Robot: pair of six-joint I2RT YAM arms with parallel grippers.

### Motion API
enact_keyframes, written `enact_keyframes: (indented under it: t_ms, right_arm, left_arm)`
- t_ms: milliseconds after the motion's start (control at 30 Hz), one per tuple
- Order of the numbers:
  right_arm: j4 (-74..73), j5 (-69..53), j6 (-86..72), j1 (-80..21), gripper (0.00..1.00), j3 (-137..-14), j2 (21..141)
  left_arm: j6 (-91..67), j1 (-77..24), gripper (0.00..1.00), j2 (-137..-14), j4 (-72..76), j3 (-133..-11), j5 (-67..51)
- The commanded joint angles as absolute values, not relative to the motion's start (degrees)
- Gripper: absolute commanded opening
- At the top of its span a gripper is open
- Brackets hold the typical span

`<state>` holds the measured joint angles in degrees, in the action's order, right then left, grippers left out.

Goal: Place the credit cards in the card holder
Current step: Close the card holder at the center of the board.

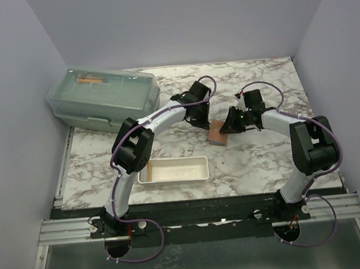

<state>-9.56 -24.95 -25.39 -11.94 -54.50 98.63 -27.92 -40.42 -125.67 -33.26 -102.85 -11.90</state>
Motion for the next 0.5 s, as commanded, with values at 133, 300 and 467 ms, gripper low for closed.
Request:
enact_keyframes:
  t_ms: [133,300,467]
  right_arm:
    - [-15.7,-18.4,-21.9,-13.1,0.29,-55.9,99.4]
    - [-18.4,-18.1,-19.1,-14.3,0.36,-59.0,101.5]
    - [-20.5,-18.6,-17.5,-15.6,0.39,-64.3,104.6]
  left_arm:
    - [-28.8,-40.2,0.0,-123.1,-32.6,-102.0,-14.3]
    - [-34.0,-40.3,0.0,-119.4,-28.2,-95.1,-19.9]
    - [-42.0,-40.5,0.0,-112.9,-18.2,-82.9,-23.2]
